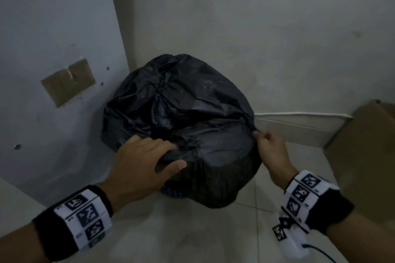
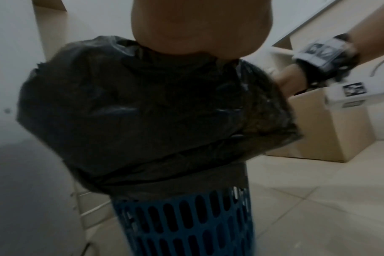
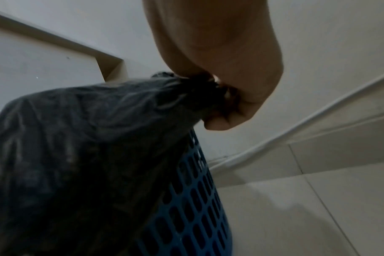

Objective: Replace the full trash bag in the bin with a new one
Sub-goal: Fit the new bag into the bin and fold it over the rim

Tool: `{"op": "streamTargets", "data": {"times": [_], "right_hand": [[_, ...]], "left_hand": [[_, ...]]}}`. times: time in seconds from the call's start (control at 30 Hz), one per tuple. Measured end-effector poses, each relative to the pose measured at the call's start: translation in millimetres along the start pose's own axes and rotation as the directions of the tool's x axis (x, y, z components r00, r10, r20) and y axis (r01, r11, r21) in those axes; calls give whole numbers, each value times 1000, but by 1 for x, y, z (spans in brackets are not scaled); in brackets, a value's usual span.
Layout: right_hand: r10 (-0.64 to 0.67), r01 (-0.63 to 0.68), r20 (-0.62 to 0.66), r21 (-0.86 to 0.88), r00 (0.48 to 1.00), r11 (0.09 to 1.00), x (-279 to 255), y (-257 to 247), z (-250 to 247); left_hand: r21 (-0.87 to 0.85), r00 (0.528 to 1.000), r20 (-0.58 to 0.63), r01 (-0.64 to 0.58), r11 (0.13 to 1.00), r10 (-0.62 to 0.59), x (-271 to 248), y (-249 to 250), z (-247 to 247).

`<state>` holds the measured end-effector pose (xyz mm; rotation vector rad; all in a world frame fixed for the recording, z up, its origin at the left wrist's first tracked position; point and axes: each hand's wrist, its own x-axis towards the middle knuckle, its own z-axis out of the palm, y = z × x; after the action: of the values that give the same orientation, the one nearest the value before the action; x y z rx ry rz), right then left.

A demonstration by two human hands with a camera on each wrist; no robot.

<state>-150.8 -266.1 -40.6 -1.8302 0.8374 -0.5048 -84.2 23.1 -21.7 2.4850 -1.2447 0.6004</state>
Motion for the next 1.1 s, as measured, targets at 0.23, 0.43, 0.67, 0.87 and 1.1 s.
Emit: {"op": "streamTargets", "data": {"times": [0.23, 0.43, 0.67, 0.87, 1.1], "right_hand": [[-171, 133, 138, 251, 975, 959, -20, -35, 12], [-527, 538, 270, 37, 806, 842, -65, -31, 47], [-425, 426, 58, -4, 903, 905, -23, -52, 39], [-347, 409, 215, -474, 913, 780, -18, -69, 43], [-389, 369, 120, 159, 913, 916, -26, -93, 48]], "left_hand": [[-104, 962, -238, 108, 989, -131, 7, -38, 0], [-184, 981, -45, 178, 967, -189, 17, -1, 4], [-80, 986, -32, 162, 984, -165, 16, -9, 13], [-95, 990, -91, 100, 990, -109, 12, -4, 16], [-117, 987, -71, 136, 984, -145, 18, -17, 16]]}}
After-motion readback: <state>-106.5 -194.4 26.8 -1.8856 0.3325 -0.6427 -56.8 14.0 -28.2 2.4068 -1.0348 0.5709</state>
